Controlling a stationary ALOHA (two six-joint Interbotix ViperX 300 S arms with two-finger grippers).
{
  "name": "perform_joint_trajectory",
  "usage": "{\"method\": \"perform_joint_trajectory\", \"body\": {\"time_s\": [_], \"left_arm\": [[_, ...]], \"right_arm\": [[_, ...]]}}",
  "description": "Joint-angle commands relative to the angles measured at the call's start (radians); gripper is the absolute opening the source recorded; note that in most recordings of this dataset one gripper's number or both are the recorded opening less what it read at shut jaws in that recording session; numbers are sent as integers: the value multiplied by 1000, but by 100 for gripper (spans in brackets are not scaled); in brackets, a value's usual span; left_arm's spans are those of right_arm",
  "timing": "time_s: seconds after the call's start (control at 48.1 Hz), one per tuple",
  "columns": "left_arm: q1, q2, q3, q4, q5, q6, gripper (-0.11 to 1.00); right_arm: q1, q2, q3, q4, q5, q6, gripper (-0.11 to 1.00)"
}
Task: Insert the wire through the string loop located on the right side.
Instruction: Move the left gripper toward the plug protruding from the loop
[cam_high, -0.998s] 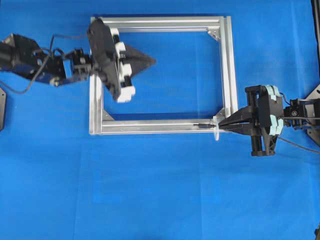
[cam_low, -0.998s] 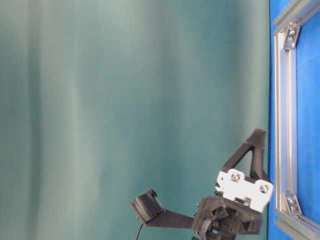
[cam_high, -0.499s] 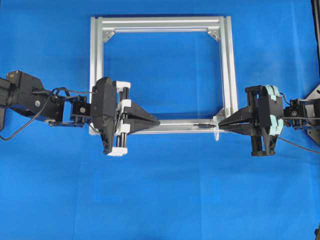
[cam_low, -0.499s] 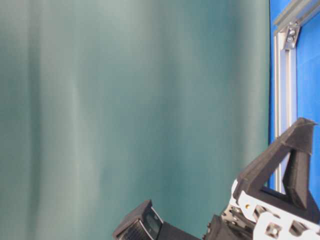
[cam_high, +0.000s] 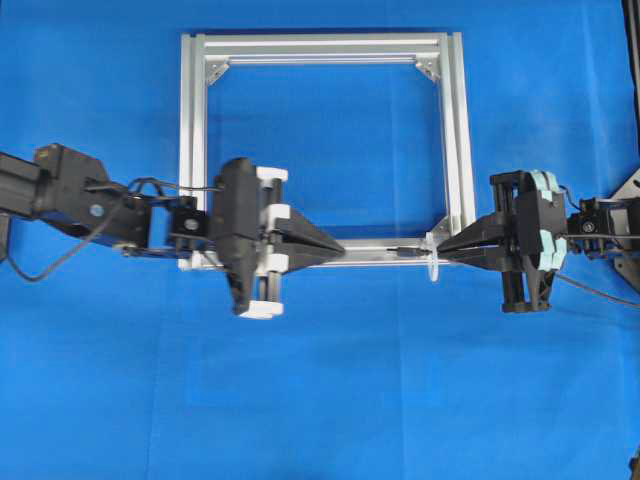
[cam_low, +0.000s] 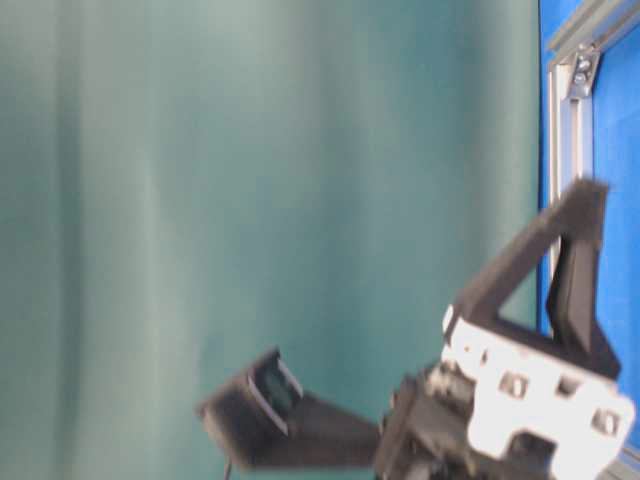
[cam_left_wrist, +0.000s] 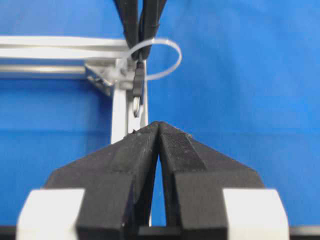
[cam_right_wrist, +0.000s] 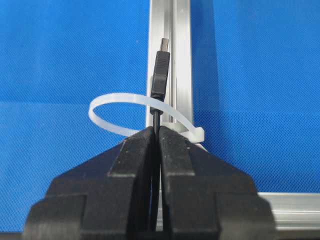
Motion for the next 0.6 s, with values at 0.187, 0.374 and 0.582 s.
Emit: {"method": "perform_joint_trajectory", "body": {"time_s": [0.187, 0.374, 0.582], "left_arm": [[28, 67, -207, 2, 137, 2, 0], [31, 110, -296, 2, 189, 3, 0], [32, 135, -328, 2, 222, 8, 0]], "right_arm": [[-2, -5, -15, 0, -6, -2, -4], [-3, -5, -14, 0, -6, -2, -4], [-3, -6, -14, 0, -6, -2, -4]]}}
